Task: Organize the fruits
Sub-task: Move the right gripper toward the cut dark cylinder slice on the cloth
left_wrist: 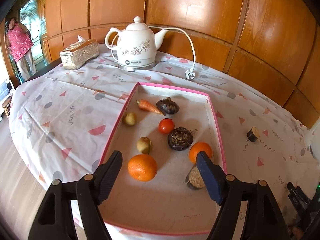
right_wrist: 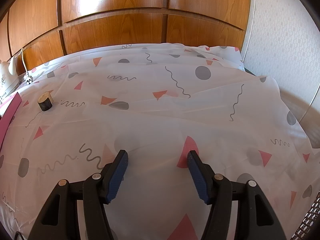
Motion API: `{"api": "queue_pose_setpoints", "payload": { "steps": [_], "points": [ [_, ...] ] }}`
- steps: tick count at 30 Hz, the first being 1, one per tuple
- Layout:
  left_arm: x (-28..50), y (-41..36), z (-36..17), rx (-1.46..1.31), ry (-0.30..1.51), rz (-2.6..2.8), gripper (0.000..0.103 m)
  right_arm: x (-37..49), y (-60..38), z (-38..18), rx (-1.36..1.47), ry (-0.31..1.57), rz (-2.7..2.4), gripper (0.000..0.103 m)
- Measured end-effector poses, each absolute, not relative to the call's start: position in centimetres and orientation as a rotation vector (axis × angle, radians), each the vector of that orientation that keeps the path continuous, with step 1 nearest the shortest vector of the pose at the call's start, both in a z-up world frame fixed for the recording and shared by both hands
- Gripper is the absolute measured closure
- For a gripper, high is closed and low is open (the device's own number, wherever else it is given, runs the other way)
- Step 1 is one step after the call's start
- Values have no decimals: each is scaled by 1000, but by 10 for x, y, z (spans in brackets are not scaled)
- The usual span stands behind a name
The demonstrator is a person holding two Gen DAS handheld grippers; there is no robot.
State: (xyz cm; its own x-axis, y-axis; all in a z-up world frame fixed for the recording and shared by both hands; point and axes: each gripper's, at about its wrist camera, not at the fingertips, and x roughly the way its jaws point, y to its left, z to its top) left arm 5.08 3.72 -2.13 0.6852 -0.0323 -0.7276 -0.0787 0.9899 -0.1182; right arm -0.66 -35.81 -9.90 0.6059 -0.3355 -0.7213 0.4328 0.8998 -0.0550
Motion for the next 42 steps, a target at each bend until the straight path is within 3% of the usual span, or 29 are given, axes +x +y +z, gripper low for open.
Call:
{"api": "queue_pose_setpoints", "payload": {
  "steps": [19,32,38,42],
  "points": [
    [23,47,-34,-167,817,7,23,1,-355,-92,106,848,-435,37],
    [18,61,-38,-207,818,29,23,42,-288,-68,30,844,-166,37],
    [16,61,-35,-196,802,26,21,78,-260,-56,31,847,-41,48],
    [15,63,-35,-198,799,35,18,110,-237,-54,20,861,18,48]
  ]
}}
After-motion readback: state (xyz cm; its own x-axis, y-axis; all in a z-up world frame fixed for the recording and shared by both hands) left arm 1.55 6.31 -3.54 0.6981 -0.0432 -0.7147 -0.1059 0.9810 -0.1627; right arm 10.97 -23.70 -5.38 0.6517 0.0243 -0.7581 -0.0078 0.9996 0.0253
